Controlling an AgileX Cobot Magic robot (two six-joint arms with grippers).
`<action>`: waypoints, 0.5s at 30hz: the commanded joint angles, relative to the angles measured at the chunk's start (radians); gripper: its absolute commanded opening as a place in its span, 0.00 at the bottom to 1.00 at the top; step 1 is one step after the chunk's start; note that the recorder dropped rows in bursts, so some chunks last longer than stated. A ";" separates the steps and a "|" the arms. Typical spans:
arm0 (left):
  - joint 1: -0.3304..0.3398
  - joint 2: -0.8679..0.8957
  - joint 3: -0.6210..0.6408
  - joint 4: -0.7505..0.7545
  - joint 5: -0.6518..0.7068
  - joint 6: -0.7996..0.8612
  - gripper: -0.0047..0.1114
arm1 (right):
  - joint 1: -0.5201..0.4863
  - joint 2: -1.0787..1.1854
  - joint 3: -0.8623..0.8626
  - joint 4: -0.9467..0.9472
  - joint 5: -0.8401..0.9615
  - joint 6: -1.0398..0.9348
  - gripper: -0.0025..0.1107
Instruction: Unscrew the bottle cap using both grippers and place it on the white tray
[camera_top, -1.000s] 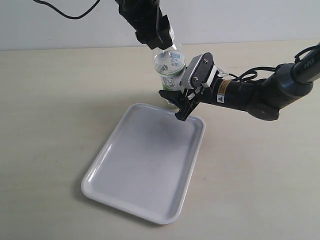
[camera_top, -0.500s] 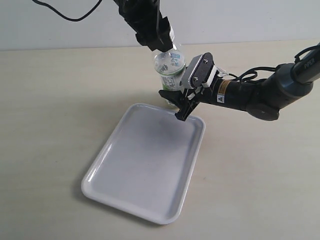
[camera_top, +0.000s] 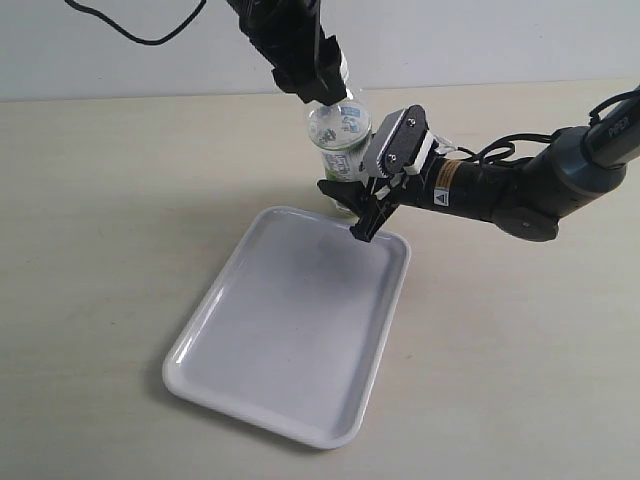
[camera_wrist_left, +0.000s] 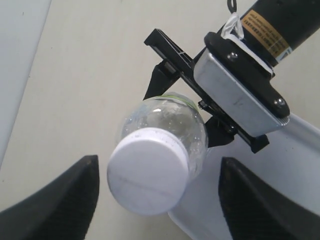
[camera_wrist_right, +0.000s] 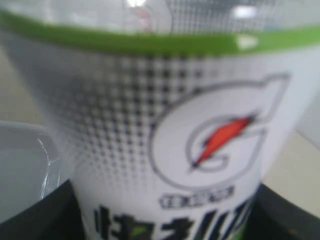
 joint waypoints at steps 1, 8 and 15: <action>-0.002 0.004 -0.002 -0.013 -0.013 -0.009 0.61 | 0.001 0.005 0.002 -0.025 0.072 -0.006 0.02; -0.002 0.008 -0.002 -0.013 -0.018 -0.009 0.47 | 0.001 0.005 0.002 -0.025 0.072 -0.006 0.02; -0.002 0.008 -0.002 -0.013 -0.018 -0.009 0.04 | 0.001 0.005 0.002 -0.022 0.072 -0.006 0.02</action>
